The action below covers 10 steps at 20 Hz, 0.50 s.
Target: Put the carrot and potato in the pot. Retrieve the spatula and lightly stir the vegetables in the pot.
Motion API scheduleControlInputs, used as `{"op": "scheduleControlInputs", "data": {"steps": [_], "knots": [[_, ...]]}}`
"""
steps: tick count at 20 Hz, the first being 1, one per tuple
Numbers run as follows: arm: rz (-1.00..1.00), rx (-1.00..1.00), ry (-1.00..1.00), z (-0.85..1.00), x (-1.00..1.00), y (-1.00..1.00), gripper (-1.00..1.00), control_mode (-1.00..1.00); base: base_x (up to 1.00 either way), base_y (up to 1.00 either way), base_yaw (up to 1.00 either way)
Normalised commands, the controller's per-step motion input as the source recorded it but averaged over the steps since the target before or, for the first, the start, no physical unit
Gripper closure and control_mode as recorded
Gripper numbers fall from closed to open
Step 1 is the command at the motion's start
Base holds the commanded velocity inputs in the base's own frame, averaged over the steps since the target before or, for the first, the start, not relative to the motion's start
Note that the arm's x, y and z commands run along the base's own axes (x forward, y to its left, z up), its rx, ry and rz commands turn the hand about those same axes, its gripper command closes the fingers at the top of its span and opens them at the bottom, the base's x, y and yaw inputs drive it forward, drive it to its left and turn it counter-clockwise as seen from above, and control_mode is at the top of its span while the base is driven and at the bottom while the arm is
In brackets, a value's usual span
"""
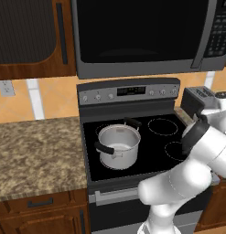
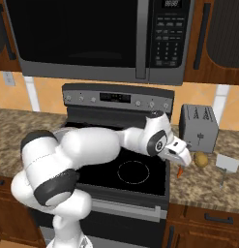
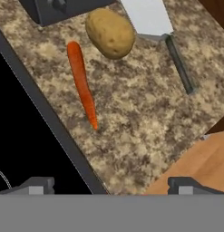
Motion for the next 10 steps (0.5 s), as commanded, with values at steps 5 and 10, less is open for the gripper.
{"op": "scheduleControlInputs", "data": {"steps": [5, 10], "knots": [[0.07, 0.04, 0.00, -0.46, 0.36, -0.31, -1.00, -1.00, 0.00, 0.00, 0.00], [0.03, 0.05, 0.00, -0.58, 0.27, -0.04, -1.00, -1.00, 0.00, 0.00, 0.00]]}}
